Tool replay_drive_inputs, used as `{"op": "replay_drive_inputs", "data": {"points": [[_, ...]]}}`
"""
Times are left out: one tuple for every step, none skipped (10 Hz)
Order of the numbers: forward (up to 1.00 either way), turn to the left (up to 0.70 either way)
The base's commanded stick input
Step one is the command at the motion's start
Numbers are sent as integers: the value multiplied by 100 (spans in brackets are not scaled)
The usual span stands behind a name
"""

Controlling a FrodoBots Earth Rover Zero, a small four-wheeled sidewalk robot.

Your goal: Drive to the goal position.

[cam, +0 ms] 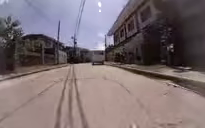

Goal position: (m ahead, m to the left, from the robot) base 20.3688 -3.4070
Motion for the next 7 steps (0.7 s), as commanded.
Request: {"op": "replay_drive_inputs", "data": {"points": [[100,0],[100,0],[100,0],[100,0],[100,0],[100,0],[100,0]]}}
